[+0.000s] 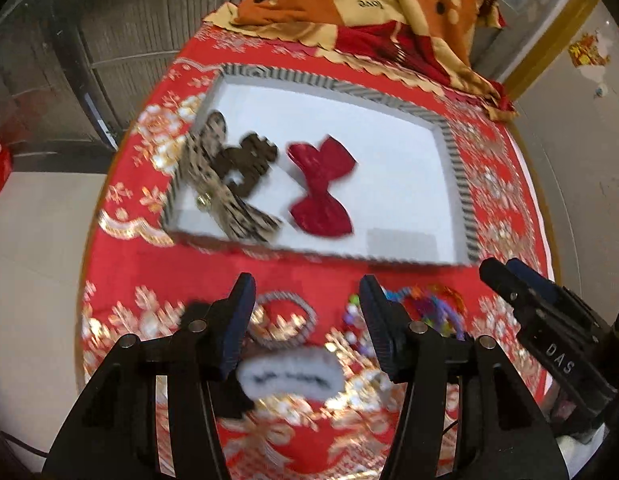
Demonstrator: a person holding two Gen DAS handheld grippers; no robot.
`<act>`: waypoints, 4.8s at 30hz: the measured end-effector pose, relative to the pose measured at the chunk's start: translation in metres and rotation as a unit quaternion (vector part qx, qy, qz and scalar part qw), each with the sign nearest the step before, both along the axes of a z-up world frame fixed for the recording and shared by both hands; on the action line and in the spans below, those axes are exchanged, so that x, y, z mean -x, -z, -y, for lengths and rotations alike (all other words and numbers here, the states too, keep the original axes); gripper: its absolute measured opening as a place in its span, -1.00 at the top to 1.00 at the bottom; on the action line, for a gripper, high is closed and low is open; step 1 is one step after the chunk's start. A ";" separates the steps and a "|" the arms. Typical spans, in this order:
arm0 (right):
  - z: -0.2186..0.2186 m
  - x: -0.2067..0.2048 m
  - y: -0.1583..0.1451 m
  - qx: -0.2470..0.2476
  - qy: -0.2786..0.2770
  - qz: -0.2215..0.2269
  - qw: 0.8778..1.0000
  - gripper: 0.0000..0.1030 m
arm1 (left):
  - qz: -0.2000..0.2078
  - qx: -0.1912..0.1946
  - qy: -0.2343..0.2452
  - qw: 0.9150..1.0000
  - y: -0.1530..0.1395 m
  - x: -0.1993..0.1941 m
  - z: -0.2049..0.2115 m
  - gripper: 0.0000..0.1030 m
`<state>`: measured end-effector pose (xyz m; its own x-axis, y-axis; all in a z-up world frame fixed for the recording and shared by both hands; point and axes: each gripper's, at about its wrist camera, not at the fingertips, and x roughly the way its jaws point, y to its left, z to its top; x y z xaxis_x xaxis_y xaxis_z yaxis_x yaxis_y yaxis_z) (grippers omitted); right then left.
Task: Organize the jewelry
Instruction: 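Release the leopard bow and scrunchie into the tray with the left tool, then lower the right tool onto the purple bead bracelet and close it, then grasp the black velvet holder with the left tool, then carry the black holder with left tool while right tool lowers purple bracelet into tray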
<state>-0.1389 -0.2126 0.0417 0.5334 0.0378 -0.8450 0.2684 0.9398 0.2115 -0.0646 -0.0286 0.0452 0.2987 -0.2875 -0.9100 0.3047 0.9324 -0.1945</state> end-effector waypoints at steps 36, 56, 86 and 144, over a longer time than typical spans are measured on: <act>0.039 0.120 0.037 0.005 -0.020 -0.028 0.999 -0.06 | -0.033 -0.003 -0.034 0.999 0.028 0.094 -0.040 -0.16; 0.025 0.068 0.062 -0.010 -0.086 -0.028 0.996 0.25 | -0.068 0.041 -0.061 0.995 0.032 0.080 -0.062 -0.17; 0.030 0.049 0.060 -0.032 -0.113 -0.016 0.993 0.83 | -0.112 0.067 -0.118 0.984 0.046 0.041 -0.085 -0.17; 0.021 0.052 -0.007 -0.076 -0.140 0.050 0.986 0.83 | -0.109 -0.017 -0.139 0.984 0.084 0.005 -0.080 0.69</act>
